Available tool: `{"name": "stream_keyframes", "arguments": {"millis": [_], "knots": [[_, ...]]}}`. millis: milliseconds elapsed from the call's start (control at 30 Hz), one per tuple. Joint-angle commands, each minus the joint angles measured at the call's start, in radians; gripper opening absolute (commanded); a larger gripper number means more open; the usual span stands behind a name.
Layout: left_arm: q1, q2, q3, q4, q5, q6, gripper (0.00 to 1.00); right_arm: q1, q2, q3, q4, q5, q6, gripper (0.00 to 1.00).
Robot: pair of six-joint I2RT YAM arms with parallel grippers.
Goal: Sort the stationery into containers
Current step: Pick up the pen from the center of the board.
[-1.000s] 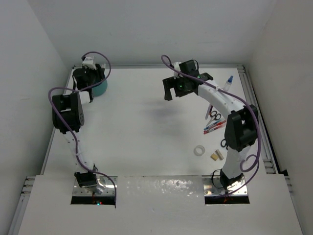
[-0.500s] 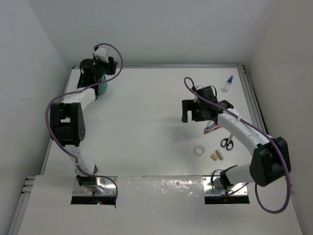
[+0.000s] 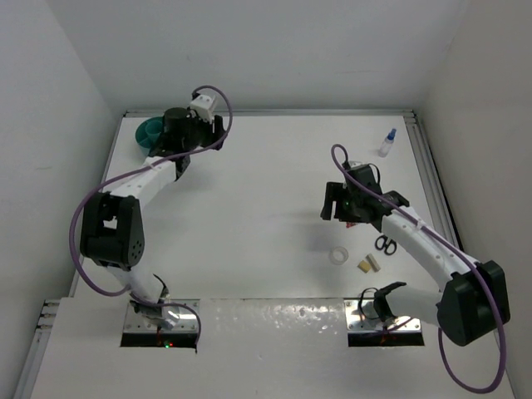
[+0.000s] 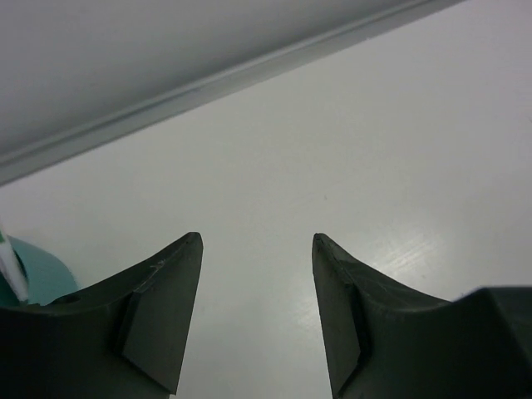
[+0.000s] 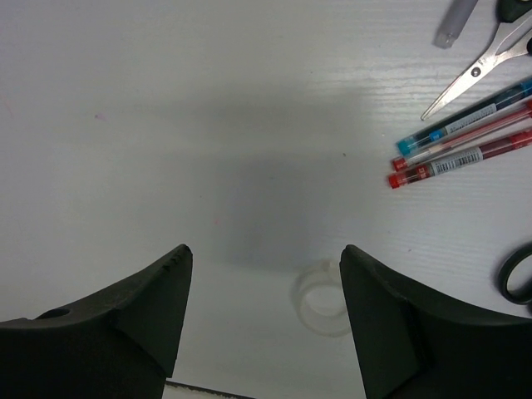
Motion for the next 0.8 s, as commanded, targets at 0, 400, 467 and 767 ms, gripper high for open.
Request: {"name": "stream_keyframes", "arguments": {"millis": [0,400,467,767], "knots": [[-0.058,-0.021,-0.009,-0.105,-0.001,-0.045,0.53,-0.003,-0.041,-0.013,0.044,0.008,0.057,0.70],[-0.204,0.011,-0.015,-0.130,-0.056,-0.103,0.54,-0.006,-0.133,-0.035,-0.009,0.074,0.057,0.65],[-0.209,0.001,-0.037,-0.116,-0.064,-0.106,0.55,-0.009,-0.127,-0.036,-0.012,0.065,0.062,0.55],[-0.209,-0.123,-0.147,-0.061,-0.140,-0.071,0.55,-0.174,0.120,0.164,-0.046,-0.035,0.017,0.32]]}}
